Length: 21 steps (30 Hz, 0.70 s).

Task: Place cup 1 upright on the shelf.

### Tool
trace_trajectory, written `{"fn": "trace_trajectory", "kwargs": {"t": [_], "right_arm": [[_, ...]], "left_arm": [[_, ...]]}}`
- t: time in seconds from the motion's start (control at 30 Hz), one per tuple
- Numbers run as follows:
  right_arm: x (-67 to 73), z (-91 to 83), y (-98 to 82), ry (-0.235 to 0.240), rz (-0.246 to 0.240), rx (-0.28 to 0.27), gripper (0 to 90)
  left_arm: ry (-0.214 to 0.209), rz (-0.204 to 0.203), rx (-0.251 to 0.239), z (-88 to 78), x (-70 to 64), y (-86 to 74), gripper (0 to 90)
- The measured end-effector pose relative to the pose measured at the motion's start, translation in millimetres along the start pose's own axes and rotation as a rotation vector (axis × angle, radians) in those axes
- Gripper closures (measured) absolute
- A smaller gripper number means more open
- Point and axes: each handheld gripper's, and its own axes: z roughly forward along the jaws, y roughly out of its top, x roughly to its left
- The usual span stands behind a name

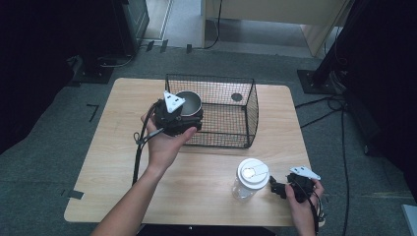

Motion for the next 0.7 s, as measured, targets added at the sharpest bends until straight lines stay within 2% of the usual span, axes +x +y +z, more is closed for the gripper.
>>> {"fn": "trace_trajectory", "kwargs": {"t": [0.4,0.7], "right_arm": [[-0.1,0.0,0.0,0.0,-0.001,0.0,0.0],[-0.1,0.0,0.0,0.0,-0.001,0.0,0.0]], "left_arm": [[0.038,-0.007,0.011,29.4,5.1,2.8,7.8],[0.059,-0.002,0.031,52.1,6.1,-4.1,7.8]]}}
